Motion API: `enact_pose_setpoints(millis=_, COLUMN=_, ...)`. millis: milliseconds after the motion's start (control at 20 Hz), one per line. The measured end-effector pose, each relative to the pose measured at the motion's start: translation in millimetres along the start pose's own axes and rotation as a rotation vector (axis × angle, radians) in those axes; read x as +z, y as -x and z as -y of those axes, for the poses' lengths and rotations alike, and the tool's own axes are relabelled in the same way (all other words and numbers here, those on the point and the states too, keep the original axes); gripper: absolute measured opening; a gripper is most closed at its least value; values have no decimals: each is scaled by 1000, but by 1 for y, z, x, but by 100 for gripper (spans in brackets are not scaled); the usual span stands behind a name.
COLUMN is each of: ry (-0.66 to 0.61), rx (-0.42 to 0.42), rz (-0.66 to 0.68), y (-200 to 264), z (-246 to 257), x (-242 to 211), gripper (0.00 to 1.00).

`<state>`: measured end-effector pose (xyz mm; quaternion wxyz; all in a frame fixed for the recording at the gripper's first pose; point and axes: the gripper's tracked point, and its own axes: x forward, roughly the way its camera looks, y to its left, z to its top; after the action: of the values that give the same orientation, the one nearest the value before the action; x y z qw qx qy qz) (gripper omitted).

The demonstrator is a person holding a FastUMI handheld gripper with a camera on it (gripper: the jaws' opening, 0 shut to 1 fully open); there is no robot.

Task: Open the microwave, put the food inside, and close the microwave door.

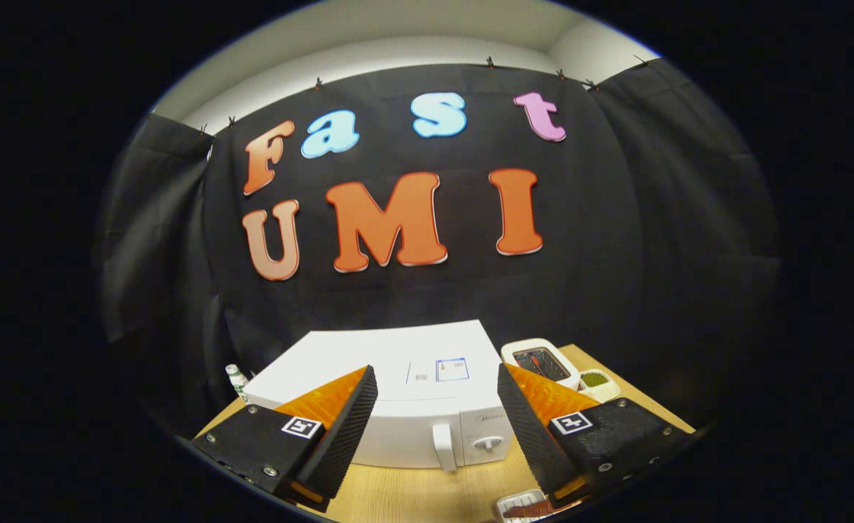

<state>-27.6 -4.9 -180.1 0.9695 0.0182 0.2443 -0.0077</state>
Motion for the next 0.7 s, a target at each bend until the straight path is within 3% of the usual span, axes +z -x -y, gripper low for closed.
enact_pose_setpoints(millis=200, ry=34, rx=8, rz=-79, y=-13, z=-3, x=-50, gripper=96)
enact_pose_setpoints(millis=400, ry=80, rx=3, rz=-151, y=-31, z=-2, x=-96, gripper=86)
enact_pose_setpoints(millis=700, ry=155, rx=-42, rz=-188, y=-57, z=3, x=-137, gripper=54)
